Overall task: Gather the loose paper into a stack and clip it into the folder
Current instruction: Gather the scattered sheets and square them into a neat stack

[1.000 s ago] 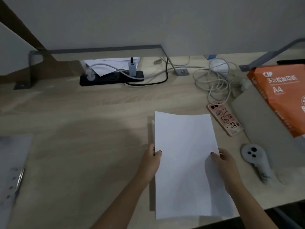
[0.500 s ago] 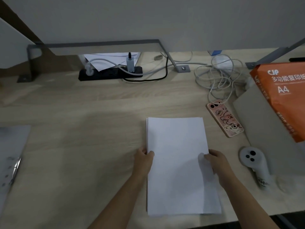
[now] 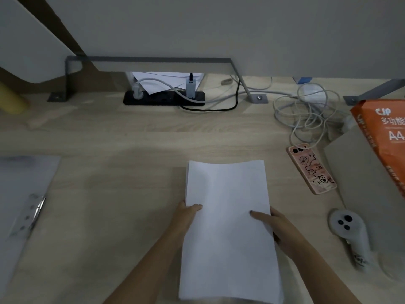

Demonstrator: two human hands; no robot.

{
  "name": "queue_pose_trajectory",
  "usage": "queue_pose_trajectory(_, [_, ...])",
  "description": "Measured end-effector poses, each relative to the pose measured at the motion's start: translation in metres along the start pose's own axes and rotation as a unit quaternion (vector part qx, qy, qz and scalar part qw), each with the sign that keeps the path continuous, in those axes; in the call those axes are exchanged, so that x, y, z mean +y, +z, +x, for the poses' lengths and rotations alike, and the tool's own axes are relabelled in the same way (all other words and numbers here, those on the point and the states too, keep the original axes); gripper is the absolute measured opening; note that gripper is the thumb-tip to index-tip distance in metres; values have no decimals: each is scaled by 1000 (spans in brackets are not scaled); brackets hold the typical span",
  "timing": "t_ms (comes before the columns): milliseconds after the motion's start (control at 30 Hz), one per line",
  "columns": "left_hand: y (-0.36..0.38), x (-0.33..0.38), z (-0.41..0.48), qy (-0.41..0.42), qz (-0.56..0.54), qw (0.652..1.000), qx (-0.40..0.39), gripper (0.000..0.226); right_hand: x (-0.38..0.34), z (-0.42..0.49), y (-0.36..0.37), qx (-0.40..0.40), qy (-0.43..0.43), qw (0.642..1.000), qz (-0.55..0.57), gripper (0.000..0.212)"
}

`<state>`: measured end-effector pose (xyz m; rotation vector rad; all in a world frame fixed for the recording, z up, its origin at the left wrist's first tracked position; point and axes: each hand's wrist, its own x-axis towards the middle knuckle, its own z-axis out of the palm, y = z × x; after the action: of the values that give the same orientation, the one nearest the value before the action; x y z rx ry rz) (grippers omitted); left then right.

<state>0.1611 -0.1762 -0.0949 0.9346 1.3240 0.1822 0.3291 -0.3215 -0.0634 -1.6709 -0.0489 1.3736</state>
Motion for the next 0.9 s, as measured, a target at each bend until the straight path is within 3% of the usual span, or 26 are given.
queue_pose_trajectory(167, [-41, 50, -34, 146, -90, 985, 14, 44, -52, -20, 38, -88, -104, 991, -17, 27])
queue_pose_trajectory(367, [-89, 100, -78, 359, -134, 923, 30, 19, -107, -42, 76, -144, -269, 952, -11, 28])
queue_pose_trajectory(533, [-102, 90, -72, 362, -97, 926, 48, 23, -103, -32, 99, -110, -303, 943, -85, 36])
queue_pose_trajectory(667, [-102, 92, -72, 370, -104, 922, 55, 25, -103, -30, 114, -88, -326, 941, -25, 35])
queue_pose_trajectory(767, [-113, 91, -75, 392, -105, 913, 47, 27, -108, -35, 112, -114, -339, 934, -6, 26])
queue_pose_trajectory(900, [-124, 88, -72, 397, -86, 913, 42, 24, -101, -29, 109, -142, -316, 937, -45, 28])
